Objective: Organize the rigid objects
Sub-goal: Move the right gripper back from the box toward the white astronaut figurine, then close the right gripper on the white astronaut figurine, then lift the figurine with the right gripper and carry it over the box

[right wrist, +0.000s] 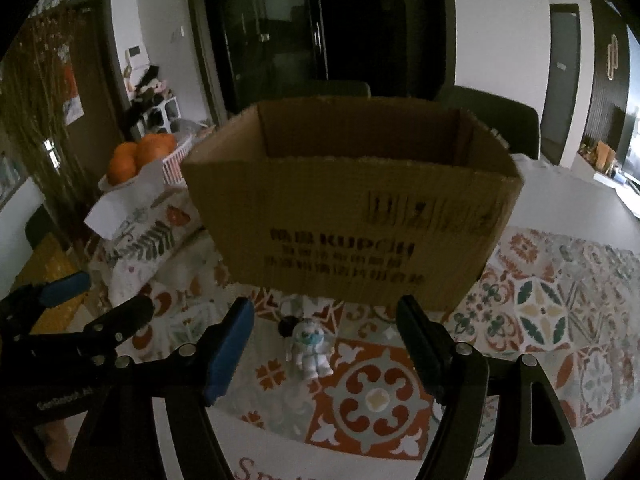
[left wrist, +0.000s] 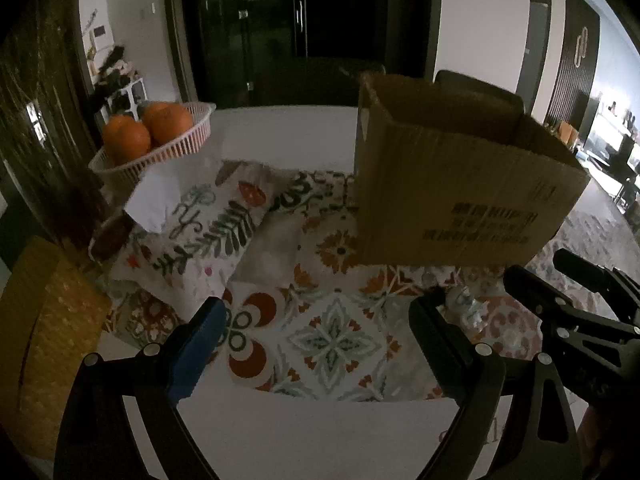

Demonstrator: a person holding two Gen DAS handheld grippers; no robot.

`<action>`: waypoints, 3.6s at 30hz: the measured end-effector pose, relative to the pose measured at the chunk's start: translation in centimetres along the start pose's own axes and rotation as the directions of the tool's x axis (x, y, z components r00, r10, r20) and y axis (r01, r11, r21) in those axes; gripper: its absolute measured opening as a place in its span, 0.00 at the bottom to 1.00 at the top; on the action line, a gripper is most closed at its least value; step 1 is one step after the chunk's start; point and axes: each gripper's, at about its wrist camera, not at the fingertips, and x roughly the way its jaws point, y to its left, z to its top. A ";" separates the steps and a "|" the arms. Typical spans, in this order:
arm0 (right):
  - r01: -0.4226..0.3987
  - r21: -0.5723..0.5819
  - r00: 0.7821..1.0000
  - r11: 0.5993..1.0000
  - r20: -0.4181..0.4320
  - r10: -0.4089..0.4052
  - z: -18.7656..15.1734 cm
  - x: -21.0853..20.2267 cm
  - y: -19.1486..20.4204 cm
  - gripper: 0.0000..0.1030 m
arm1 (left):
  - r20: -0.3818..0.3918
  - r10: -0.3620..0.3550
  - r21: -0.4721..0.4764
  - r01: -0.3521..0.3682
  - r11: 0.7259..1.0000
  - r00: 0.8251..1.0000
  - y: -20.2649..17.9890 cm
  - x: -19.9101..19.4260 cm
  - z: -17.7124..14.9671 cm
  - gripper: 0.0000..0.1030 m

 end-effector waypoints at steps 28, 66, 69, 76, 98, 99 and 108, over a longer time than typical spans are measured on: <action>-0.033 -0.019 0.988 0.999 -0.155 0.029 -2.5 8.0 0.1 0.69 | -0.128 0.039 0.030 -0.035 0.999 0.991 0.6 6.2 -2.1 0.91; -0.047 0.033 0.997 0.998 -0.055 0.049 -2.2 2.3 -0.3 0.33 | -0.027 0.013 0.061 -0.012 0.998 1.000 -1.2 1.3 -0.9 0.96; -0.046 0.035 0.998 0.998 -0.036 0.047 -2.0 1.2 -0.5 0.33 | -0.006 0.005 0.064 -0.004 0.998 1.000 -1.5 0.2 -0.6 0.96; -0.033 0.031 0.999 0.999 0.023 0.032 -0.9 -1.5 -0.8 0.33 | 0.044 -0.013 0.071 0.010 0.997 0.999 -1.9 -1.8 0.5 1.00; 0.007 0.003 0.979 1.000 0.203 -0.008 5.0 -7.2 -0.6 0.33 | 0.194 -0.092 0.089 0.076 0.993 0.977 -2.9 -6.5 7.0 1.00; 0.010 0.001 0.977 1.000 0.212 -0.010 5.4 -7.4 -0.6 0.33 | 0.201 -0.098 0.091 0.081 0.993 0.975 -3.0 -6.6 7.3 1.00; 0.018 -0.012 0.966 1.000 0.258 -0.014 8.2 -8.0 -0.6 0.33 | 0.233 -0.114 0.098 0.094 0.991 0.966 -3.1 -7.3 10.1 1.00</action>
